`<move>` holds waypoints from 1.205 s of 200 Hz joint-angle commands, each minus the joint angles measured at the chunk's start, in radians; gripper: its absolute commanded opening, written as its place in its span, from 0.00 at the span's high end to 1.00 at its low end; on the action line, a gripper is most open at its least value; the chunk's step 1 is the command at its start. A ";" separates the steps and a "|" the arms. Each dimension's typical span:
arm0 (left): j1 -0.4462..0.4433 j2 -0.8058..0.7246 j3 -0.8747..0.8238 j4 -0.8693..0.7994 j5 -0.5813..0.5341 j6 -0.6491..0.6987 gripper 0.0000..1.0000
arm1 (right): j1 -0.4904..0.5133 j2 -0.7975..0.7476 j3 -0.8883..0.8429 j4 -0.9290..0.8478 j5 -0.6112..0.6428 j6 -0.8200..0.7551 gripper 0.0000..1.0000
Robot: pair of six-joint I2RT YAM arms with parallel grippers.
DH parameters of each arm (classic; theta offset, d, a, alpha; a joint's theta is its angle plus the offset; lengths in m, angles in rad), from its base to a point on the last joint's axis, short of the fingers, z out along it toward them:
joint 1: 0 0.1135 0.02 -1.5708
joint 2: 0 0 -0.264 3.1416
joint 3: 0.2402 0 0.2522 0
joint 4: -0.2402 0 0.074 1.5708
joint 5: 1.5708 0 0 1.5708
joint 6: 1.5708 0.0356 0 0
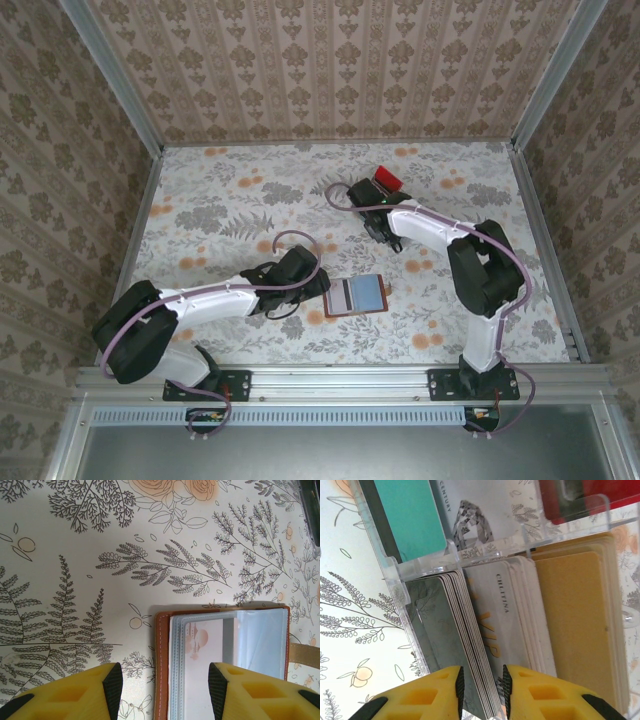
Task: Put the credit cards into the card holder
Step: Pick up the credit card from the storage box.
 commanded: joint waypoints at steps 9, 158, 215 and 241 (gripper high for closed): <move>0.007 0.001 -0.012 -0.015 0.007 0.023 0.48 | -0.002 0.048 0.024 -0.036 0.014 -0.004 0.72; 0.010 0.007 -0.007 -0.014 0.016 0.023 0.49 | -0.008 -0.033 -0.015 0.006 0.056 -0.005 0.94; 0.009 0.007 -0.002 -0.015 0.019 0.023 0.48 | -0.008 -0.071 -0.011 -0.027 0.002 0.007 1.00; 0.010 0.008 0.007 -0.016 0.021 0.026 0.48 | -0.008 -0.090 -0.008 -0.040 -0.016 0.014 1.00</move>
